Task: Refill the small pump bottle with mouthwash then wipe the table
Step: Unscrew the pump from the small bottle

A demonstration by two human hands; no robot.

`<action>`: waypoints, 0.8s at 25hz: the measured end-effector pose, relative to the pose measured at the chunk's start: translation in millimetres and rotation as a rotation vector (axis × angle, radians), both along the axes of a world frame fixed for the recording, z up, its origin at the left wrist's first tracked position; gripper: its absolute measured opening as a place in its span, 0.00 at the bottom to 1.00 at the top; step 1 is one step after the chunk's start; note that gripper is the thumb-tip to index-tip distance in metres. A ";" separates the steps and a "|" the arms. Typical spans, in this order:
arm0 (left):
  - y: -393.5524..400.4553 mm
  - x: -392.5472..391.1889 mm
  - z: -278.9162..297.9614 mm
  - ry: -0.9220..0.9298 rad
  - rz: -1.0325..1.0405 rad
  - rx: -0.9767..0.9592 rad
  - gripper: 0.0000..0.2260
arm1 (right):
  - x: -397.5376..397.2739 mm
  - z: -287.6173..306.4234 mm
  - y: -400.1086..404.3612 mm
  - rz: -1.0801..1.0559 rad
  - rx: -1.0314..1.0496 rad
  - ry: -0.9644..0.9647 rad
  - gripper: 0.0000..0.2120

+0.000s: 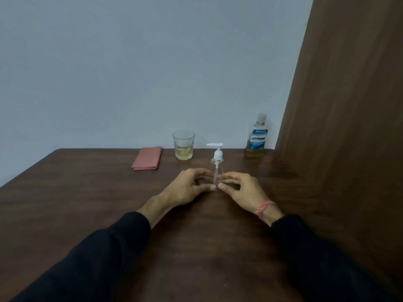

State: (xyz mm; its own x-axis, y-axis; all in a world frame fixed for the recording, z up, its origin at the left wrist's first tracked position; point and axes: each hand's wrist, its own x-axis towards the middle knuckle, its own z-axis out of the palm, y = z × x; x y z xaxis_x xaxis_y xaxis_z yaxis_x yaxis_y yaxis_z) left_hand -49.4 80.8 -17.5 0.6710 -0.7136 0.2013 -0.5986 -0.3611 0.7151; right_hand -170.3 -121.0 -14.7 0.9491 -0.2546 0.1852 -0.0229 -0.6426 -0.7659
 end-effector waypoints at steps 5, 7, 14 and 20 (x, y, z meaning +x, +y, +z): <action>58.1 -43.3 2.5 0.069 0.041 -0.019 0.18 | -32.1 11.6 34.0 0.181 0.091 0.072 0.15; 74.1 -55.6 0.4 0.072 0.049 -0.035 0.17 | -36.2 15.3 44.4 0.270 0.171 0.040 0.20; 80.2 -65.3 2.8 0.052 -0.041 0.012 0.19 | -36.6 -1.4 74.4 0.275 0.338 -0.348 0.19; 80.2 -71.2 -3.3 0.110 -0.071 -0.151 0.17 | -38.9 -0.4 71.6 0.266 0.340 -0.342 0.21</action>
